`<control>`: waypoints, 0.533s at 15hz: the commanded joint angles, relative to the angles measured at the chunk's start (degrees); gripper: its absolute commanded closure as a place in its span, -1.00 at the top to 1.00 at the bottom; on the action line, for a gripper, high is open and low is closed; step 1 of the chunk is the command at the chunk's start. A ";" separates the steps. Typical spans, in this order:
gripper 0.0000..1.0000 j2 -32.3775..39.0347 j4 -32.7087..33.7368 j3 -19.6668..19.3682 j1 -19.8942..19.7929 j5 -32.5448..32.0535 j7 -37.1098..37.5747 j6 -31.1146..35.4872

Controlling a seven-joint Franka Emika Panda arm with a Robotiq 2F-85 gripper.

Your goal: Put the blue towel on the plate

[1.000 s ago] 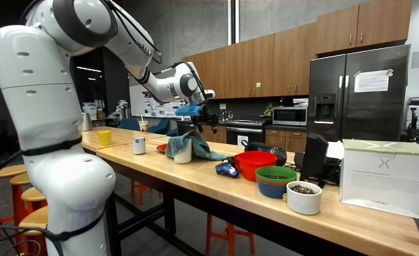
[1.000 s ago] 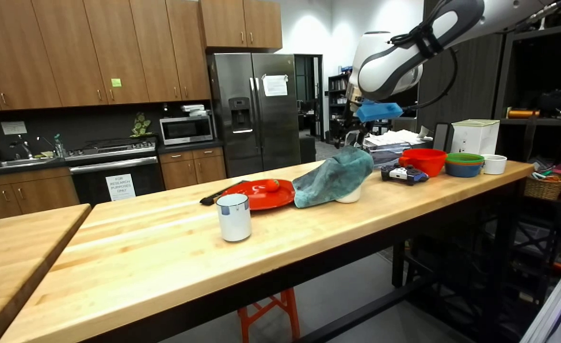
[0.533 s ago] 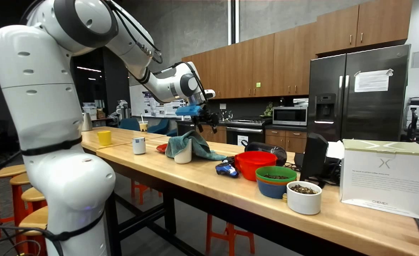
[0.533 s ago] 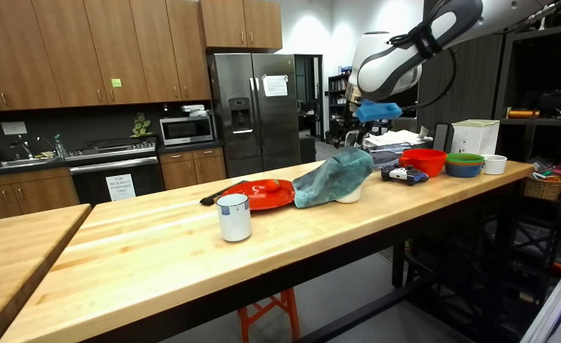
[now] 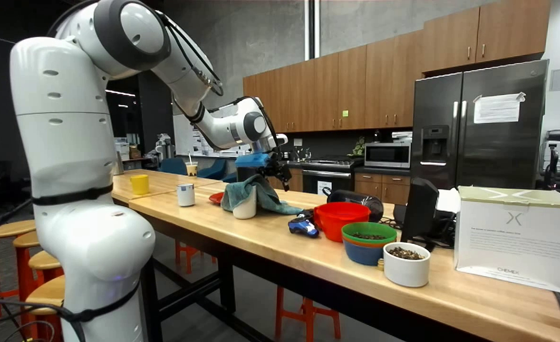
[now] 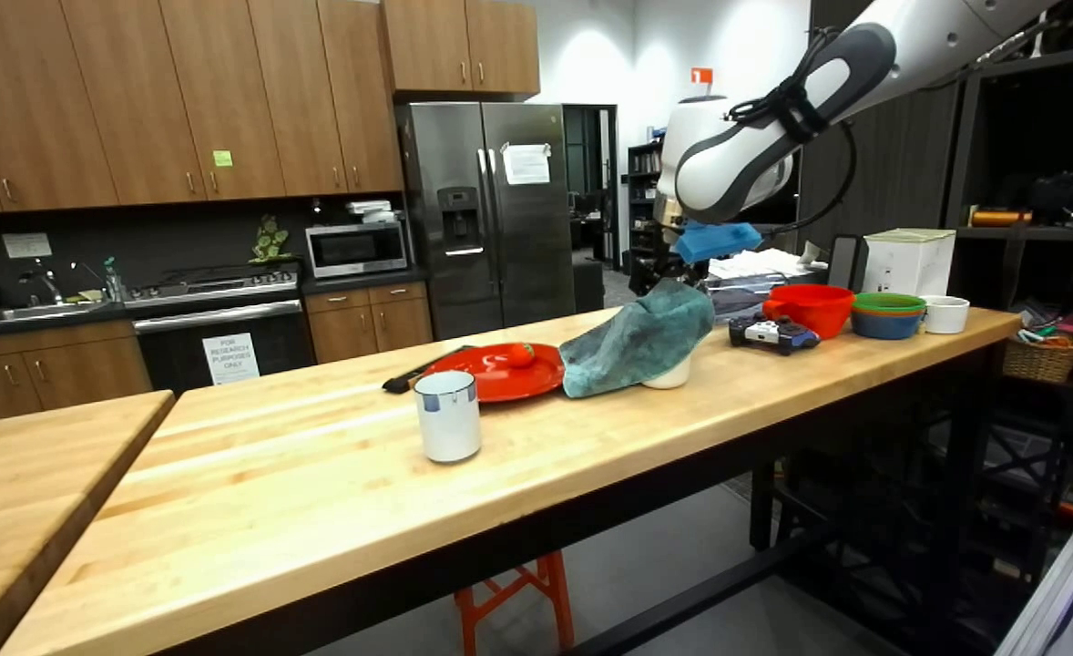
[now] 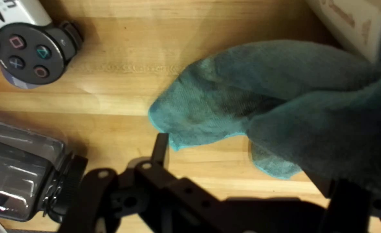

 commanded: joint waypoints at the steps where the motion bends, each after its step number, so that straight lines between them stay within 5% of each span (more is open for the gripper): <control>1: 1.00 0.41 0.09 -1.02 0.95 -0.06 -0.06 -0.14; 8: 1.00 1.39 0.81 -0.99 1.18 -0.65 0.40 0.09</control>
